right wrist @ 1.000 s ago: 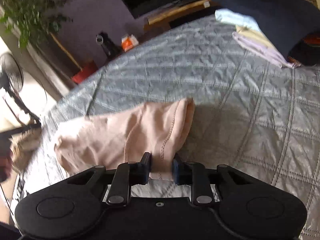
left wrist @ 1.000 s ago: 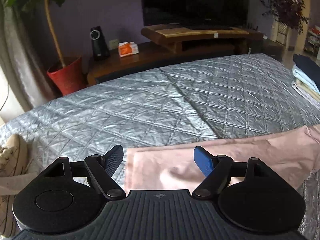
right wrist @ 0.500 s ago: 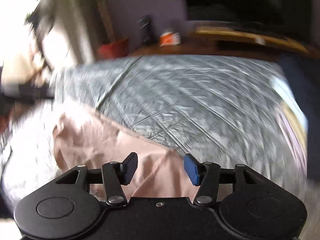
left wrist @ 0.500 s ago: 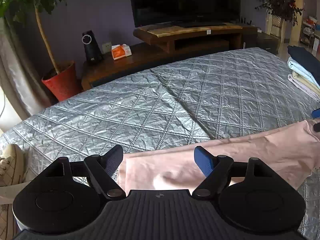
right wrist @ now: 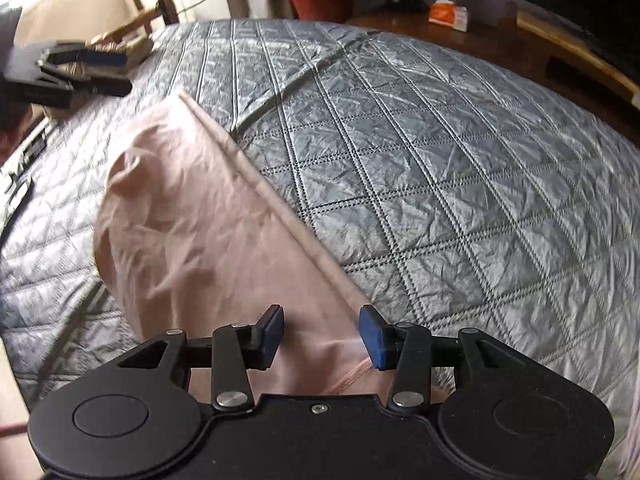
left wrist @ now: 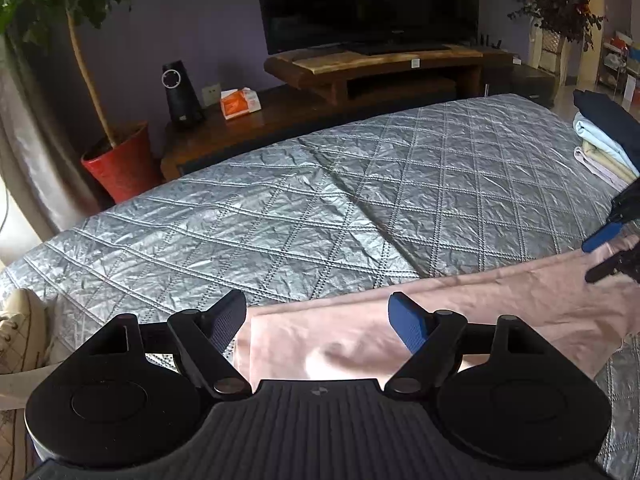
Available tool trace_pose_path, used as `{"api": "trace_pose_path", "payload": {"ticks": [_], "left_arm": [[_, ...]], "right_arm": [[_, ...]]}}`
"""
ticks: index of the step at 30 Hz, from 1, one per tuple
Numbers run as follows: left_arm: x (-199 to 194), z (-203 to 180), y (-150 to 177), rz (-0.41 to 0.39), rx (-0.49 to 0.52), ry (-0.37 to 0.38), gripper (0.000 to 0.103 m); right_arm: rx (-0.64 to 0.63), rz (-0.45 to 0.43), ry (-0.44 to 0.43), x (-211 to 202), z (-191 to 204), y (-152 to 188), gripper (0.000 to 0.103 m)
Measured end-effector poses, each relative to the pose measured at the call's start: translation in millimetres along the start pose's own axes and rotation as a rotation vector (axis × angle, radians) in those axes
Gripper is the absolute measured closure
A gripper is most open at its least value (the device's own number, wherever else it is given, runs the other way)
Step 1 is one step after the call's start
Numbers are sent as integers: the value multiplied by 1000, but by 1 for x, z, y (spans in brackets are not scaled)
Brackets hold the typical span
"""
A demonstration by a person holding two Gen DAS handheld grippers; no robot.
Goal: Fold clothes
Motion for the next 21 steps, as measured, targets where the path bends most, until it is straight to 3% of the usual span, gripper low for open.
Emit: {"api": "trace_pose_path", "payload": {"ticks": [7,9,12,17,21], "left_arm": [[2,-5,-1,4,13,4,20],[3,-7,-1,7,16,6,20],[4,-10,-1,8,25,8,20],[6,-15,-1,12,43,11,20],[7,-18,-1,13,50,14,20]], "right_arm": [[-39,60,-19,4,-4,-4,62],[-39,75,-27,5,-6,-5,68],[7,80,-44,5,-15,-6,87],[13,68,-32,2,-21,-6,99],[55,-11,-19,-11,-27,-9,103]]}}
Point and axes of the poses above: each gripper's, at about its wrist camera, not at the fingertips, and x roughly the way its jaws point, z to its left, y to its underside, the point moved 2 cm from there along x, roughly the way its jaws point, and after that the axes turned 15 degrees about z, right-handed, at the moved point
